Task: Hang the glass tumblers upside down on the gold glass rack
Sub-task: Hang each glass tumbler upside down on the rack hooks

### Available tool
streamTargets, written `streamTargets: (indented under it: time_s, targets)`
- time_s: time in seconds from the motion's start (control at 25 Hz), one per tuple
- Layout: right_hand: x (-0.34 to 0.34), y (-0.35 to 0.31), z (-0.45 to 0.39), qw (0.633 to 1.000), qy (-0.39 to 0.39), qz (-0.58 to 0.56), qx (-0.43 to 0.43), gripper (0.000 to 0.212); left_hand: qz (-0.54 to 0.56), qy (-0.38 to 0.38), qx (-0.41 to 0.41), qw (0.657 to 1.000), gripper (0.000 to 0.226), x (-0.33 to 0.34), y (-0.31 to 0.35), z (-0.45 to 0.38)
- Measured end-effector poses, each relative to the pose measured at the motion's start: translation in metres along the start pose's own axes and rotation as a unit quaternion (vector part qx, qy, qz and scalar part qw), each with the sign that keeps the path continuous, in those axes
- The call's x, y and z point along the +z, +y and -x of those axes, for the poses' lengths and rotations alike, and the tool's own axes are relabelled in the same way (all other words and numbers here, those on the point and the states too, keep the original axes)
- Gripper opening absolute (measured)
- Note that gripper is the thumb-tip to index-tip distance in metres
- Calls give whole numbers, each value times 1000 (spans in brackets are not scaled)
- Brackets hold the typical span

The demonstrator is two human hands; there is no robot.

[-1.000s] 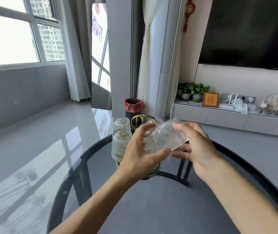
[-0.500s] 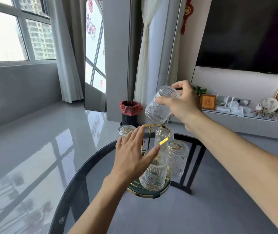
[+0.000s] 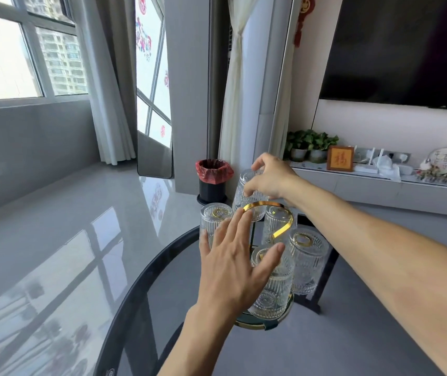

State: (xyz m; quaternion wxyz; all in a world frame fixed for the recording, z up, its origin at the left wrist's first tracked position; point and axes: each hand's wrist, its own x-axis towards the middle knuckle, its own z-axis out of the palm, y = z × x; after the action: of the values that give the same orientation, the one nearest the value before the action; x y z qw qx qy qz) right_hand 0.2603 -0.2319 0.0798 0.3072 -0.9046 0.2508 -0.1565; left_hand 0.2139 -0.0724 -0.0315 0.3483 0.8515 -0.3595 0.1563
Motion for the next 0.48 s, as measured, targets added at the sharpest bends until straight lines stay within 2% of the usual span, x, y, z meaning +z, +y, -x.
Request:
streamTargets:
  time_s: [0.2,0.48]
  targets:
    - [12,2,-2,996,-38,69,33,26,8,-5,-6,1000,77,1,2,0]
    - [21,2,-12,975,-94,191,57,39,36,-1,-18,999,75,3,2,1]
